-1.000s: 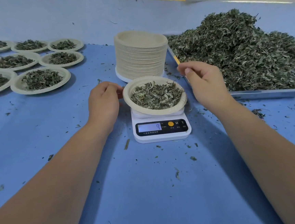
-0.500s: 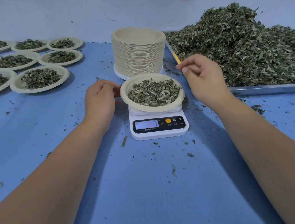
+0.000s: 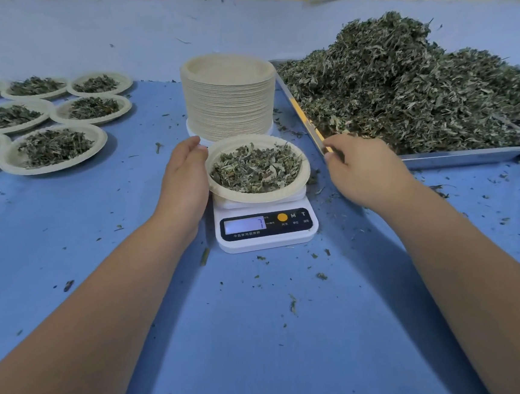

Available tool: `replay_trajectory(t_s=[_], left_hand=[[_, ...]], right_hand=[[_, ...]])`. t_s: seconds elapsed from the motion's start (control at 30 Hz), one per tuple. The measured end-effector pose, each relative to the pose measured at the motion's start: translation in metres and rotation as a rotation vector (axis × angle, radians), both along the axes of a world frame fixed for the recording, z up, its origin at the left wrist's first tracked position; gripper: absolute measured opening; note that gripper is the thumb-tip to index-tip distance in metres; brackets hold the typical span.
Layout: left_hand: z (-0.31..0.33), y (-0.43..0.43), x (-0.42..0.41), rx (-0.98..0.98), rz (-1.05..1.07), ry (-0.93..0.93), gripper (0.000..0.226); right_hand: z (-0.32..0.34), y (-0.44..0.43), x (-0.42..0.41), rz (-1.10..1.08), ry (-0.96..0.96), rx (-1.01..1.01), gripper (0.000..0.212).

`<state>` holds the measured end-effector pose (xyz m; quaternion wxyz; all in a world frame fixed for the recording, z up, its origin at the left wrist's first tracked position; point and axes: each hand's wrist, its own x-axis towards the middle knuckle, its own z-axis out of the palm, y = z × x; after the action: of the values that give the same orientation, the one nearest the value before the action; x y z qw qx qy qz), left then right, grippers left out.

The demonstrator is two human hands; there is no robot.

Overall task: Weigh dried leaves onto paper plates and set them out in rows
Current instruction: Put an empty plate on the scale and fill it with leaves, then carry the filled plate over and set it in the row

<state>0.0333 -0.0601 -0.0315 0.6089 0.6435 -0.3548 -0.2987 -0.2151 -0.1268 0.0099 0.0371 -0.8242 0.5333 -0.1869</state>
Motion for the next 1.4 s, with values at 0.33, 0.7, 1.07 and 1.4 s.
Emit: replay_trajectory(t_s=[0.33,0.7,1.07,1.4], left_hand=[[-0.003,0.0,-0.001,0.013,-0.058,0.119,0.067],[0.007,0.005,-0.006,0.004,0.041,0.194,0.032],[0.03,0.074,0.034,-0.017,0.332,0.227,0.017],[0.029,0.156,0.109,0.097,0.637,0.152,0.03]], right_hand=[[-0.015,0.038,0.014,0.15,-0.242,0.024,0.037],[-0.021,0.035,0.018,0.192,-0.559,0.221,0.009],[-0.012,0.084,0.077,0.504,-0.346,0.073,0.033],[-0.025,0.121,0.195,0.682,-0.316,0.119,0.031]])
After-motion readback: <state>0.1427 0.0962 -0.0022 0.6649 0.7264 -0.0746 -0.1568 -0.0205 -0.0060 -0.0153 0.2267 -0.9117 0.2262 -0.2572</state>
